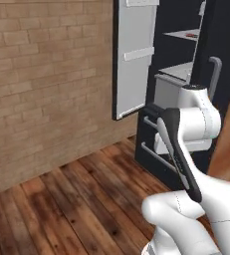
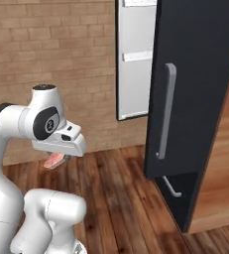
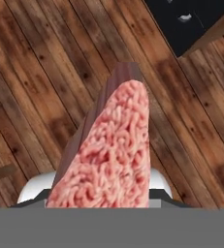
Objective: Place the steak on the counter behind the older steak on the same shelf of the fridge to maintain FIFO order. Close the fridge door when finished.
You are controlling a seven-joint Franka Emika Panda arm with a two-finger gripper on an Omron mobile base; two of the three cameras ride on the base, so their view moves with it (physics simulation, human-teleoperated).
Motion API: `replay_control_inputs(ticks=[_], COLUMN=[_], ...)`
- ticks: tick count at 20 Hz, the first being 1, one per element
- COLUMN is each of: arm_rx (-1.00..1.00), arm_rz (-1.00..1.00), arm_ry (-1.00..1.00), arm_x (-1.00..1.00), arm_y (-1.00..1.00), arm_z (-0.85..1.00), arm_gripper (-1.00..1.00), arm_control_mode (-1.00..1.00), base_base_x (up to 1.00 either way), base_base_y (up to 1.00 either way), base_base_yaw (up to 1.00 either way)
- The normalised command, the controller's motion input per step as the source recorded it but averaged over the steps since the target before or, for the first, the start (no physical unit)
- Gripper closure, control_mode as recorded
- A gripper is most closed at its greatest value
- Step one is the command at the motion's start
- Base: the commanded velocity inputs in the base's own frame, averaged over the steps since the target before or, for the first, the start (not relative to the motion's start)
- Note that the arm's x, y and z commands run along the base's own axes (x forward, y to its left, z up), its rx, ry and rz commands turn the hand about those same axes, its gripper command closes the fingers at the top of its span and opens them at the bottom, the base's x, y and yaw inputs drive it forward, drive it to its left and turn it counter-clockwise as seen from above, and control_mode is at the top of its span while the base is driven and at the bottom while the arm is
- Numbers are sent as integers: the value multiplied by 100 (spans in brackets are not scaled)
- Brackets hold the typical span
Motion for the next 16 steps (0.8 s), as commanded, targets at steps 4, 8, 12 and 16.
replay_control_inputs(ticks=[4,8,12,16], arm_rx=[0,0,0,0], arm_rz=[0,0,0,0], arm_ry=[0,0,0,0], arm_x=[0,0,0,0], arm_y=[0,0,0,0], arm_z=[0,0,0,0], arm_gripper=[100,100,100,100], arm_control_mode=[100,100,100,100], base_base_x=[100,100,100,87], base_base_y=[63,63,59,40], base_base_yaw=[-29,-36,-43,-63])
